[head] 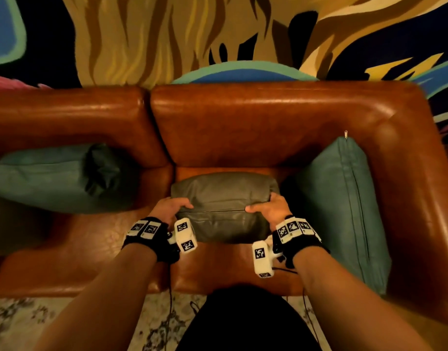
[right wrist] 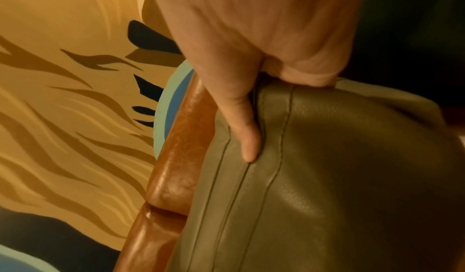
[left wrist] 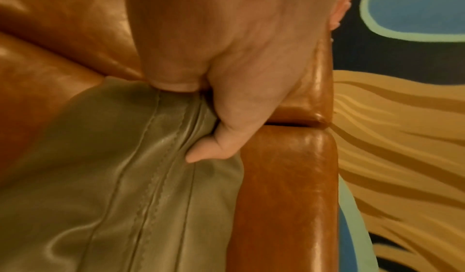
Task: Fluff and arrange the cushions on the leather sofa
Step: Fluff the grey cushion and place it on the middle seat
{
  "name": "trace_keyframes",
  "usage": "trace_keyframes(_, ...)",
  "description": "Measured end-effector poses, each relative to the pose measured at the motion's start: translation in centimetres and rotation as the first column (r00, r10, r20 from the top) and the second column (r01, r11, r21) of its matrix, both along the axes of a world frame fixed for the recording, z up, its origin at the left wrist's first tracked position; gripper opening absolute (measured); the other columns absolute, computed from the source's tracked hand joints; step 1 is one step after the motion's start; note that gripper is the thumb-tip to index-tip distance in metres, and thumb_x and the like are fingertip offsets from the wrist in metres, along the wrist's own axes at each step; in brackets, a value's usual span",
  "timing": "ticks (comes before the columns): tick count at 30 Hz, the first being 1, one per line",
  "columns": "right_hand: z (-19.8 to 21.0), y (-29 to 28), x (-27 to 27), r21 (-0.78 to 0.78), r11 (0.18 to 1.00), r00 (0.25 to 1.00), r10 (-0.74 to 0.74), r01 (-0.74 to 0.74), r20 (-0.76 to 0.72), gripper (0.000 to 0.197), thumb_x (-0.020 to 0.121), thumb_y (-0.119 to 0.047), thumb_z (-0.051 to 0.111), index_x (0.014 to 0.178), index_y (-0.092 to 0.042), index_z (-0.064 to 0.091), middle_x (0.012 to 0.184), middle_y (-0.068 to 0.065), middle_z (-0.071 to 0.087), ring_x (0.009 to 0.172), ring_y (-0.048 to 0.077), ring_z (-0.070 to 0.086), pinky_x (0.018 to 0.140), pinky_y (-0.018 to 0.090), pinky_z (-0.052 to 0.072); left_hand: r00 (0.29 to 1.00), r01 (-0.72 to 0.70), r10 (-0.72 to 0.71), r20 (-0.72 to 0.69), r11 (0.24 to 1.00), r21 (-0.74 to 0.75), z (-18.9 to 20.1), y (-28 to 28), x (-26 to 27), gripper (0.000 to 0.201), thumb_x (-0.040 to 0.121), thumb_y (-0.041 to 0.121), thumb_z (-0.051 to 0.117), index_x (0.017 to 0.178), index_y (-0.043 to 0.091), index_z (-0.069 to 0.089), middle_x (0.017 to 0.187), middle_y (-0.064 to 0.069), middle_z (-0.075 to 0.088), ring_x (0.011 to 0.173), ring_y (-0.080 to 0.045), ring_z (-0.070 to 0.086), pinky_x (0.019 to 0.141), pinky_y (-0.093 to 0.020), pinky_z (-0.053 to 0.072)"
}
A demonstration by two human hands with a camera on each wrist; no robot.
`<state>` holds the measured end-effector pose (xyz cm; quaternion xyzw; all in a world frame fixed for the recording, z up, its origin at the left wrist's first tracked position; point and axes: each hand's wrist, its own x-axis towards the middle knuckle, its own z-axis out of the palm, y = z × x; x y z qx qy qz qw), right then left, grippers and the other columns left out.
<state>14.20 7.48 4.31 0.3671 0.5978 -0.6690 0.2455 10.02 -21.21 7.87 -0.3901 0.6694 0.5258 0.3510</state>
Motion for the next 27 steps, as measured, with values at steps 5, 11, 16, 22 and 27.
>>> trace_keyframes(5,1.0,0.5,-0.1,0.089,0.994,0.997,-0.051,0.056,-0.066,0.080,0.032,-0.017,0.096,0.107,-0.007,0.071,0.100,0.012,0.078,0.093,0.031,0.075,0.088,0.052,0.058,0.999,0.032,-0.033,0.019,0.999,0.040,0.8,-1.4,-0.4,0.061,0.054,0.015,0.094,0.107,-0.002,0.071,0.102,-0.024,0.075,0.090,-0.037,0.073,0.083,-0.048,0.060)
trace_keyframes(11,2.4,-0.4,-1.0,0.267,0.960,0.996,-0.076,0.088,-0.055,0.058,0.054,0.002,0.090,0.095,-0.016,0.053,0.101,0.016,0.063,0.097,0.032,0.064,0.097,0.057,0.051,0.992,0.103,-0.097,0.085,0.991,-0.080,-8.4,-9.4,-3.6,0.110,0.022,0.041,0.104,0.118,0.004,0.064,0.104,-0.018,0.075,0.087,-0.040,0.074,0.082,-0.057,0.059)
trace_keyframes(16,2.9,-2.2,-1.8,0.627,0.767,0.989,0.142,-0.135,0.040,0.055,0.066,-0.028,0.092,0.109,-0.005,0.066,0.104,0.009,0.070,0.098,0.027,0.065,0.085,0.031,0.051,0.912,0.295,-0.284,0.296,0.955,0.008,-10.6,-12.7,-4.9,0.111,0.028,0.049,0.102,0.122,0.005,0.064,0.111,-0.021,0.074,0.099,-0.046,0.071,0.089,-0.063,0.053)
trace_keyframes(22,3.2,-2.8,-0.8,0.665,0.717,0.978,0.147,-0.207,0.146,0.042,0.080,-0.030,0.080,0.110,-0.015,0.055,0.106,0.012,0.065,0.097,0.030,0.062,0.079,0.033,0.048,0.866,0.437,-0.425,0.262,0.899,0.014,-4.4,-9.5,-4.6,0.090,0.036,0.051,0.101,0.108,0.006,0.071,0.103,-0.014,0.077,0.098,-0.034,0.073,0.092,-0.048,0.056)
trace_keyframes(27,3.1,-0.7,0.1,0.524,0.844,0.988,0.042,-0.113,0.145,0.045,0.066,-0.011,0.089,0.098,-0.015,0.058,0.098,0.013,0.067,0.095,0.032,0.067,0.084,0.041,0.057,0.917,0.329,-0.337,0.213,0.941,0.075,-2.5,-10.0,-6.6,0.081,0.041,0.028,0.100,0.112,0.001,0.073,0.097,-0.021,0.076,0.085,-0.036,0.074,0.082,-0.050,0.061)
